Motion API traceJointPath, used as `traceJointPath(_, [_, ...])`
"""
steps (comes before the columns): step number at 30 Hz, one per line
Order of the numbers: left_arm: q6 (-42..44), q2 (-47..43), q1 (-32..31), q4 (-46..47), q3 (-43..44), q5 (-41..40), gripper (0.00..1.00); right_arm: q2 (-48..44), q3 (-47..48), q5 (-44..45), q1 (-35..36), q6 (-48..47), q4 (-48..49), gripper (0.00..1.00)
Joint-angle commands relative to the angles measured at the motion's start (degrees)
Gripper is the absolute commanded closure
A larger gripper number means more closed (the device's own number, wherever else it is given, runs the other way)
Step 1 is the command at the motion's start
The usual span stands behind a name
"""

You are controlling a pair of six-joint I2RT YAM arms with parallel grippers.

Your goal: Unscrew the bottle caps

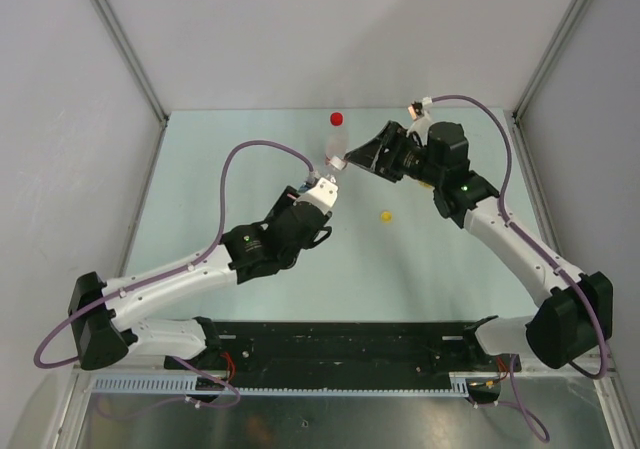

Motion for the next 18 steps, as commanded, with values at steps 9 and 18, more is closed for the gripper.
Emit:
traceJointPath(9, [0.0,1.1,-0.8,0.4,3.5,-1.3,0.71,2.8,4.0,-2.6,1.9,1.4,3.1,0.32])
traceJointPath(18, [0.4,1.6,-1.3,-0.2,4.5,-0.4,0.71,5.4,5.0,-4.3,2.1,3.3,4.3,0.43])
